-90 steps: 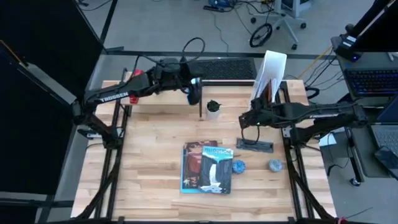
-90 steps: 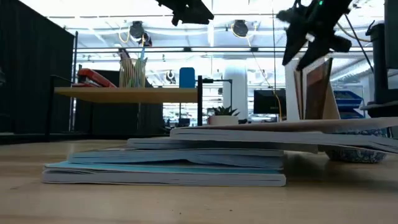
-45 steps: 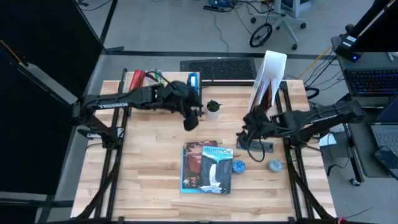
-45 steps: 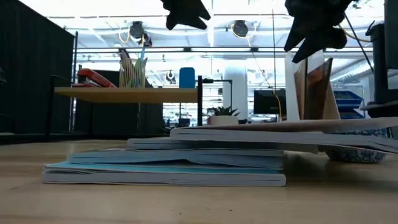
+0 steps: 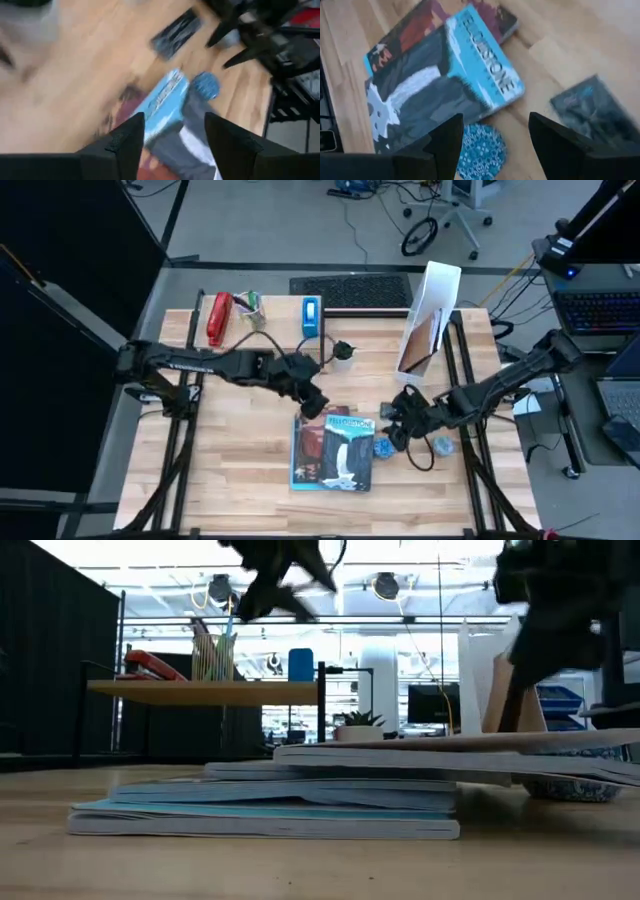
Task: Stock shelves
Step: Put the blue book into the white book shelf
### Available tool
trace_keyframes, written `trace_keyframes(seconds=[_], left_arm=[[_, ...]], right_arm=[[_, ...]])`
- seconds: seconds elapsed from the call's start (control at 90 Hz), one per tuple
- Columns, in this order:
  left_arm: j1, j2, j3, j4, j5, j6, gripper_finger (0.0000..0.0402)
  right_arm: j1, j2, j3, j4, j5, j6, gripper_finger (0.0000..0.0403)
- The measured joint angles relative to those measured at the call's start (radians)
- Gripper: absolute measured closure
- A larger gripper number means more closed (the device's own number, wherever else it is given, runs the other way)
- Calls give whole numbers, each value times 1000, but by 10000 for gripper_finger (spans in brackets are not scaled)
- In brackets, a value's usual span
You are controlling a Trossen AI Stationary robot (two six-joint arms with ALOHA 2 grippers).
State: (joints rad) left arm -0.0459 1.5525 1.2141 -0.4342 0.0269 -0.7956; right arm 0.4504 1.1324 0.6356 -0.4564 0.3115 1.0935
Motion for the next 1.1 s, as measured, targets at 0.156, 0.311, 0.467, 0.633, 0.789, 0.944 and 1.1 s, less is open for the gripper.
trace_keyframes(seconds=[0.156, 0.311, 0.467, 0.633, 0.789, 0.944, 1.1], left_arm=[[-40, 16, -145, 203, -3, -201, 154], [-69, 70, -197, 241, -45, -318, 148], [-118, 185, -189, 326, -28, -359, 148], [-142, 265, -164, 356, -26, -408, 148], [-141, 288, -164, 354, -29, -428, 148], [-141, 288, -164, 354, -57, -423, 148], [-140, 289, -164, 382, -74, -421, 148]], right_arm=[[17, 1, -89, 83, 0, 83, 195], [24, 1, -125, 149, 3, 102, 195], [23, 28, -127, 171, 4, 87, 195], [23, 84, -126, 240, 4, 85, 195], [21, 144, -126, 322, 34, 71, 195], [21, 217, -126, 348, 34, 73, 195], [21, 291, -126, 427, 59, 73, 195]])
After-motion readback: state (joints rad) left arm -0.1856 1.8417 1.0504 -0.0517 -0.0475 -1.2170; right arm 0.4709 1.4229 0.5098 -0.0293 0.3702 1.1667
